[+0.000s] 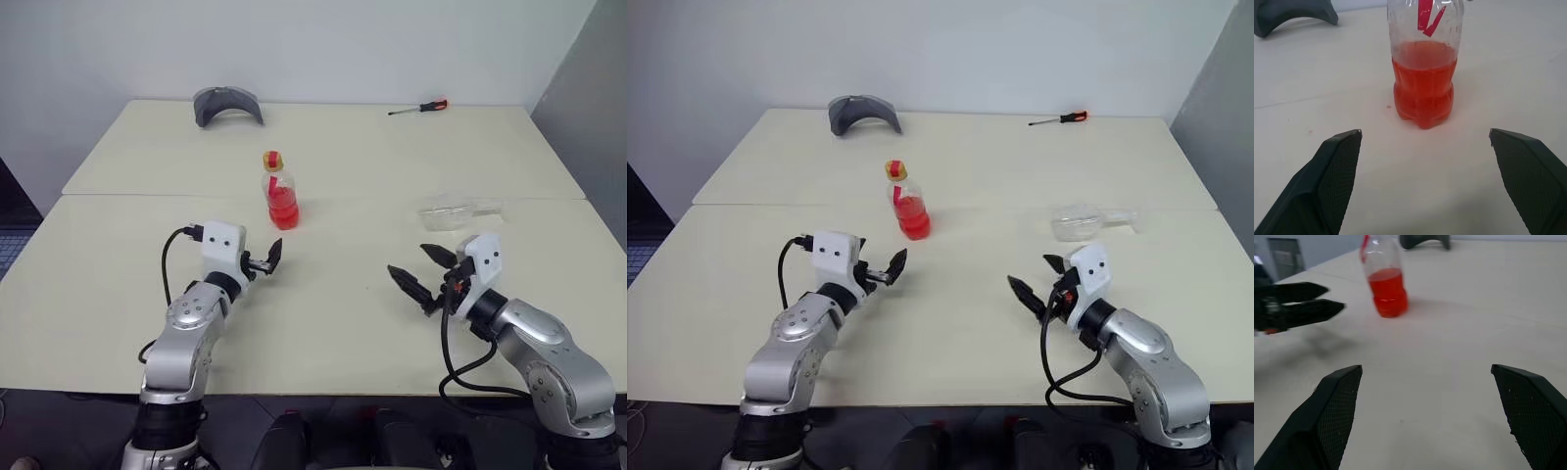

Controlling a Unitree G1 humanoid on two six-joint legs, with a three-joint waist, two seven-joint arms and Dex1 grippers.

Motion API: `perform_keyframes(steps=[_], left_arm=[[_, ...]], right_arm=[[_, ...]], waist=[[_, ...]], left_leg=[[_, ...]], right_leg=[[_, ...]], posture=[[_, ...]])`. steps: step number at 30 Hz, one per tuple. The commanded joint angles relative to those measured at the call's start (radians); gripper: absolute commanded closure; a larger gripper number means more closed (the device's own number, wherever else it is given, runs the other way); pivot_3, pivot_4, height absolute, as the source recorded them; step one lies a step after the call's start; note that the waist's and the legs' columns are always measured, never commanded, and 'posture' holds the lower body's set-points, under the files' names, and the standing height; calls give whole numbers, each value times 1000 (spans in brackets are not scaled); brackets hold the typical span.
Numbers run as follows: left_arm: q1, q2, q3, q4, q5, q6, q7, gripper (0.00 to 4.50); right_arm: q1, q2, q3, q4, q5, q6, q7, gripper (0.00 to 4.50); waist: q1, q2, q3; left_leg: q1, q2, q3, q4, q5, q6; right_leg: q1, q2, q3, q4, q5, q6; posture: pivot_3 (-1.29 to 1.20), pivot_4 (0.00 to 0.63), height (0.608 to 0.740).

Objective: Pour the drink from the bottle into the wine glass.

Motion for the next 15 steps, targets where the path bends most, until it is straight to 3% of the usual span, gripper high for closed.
perform_keyframes(steps=[1,15], left_arm=[[-40,-9,-4,34,23,-72,4,34],[-195,-28,-5,306,69,-286,-14,34]], right_arm=[[-49,-16,-6,9,47,-21,37,0],[-148,24,34,73,40,-56,-2,0]], waist=[[1,0,0],[2,0,0]], left_leg=[[0,0,0,0,0,0],[-1,0,0,1,0,-1]], right_leg=[[0,0,0,0,0,0],[-1,0,0,0,1,0]], posture=[[0,150,740],[0,150,740]])
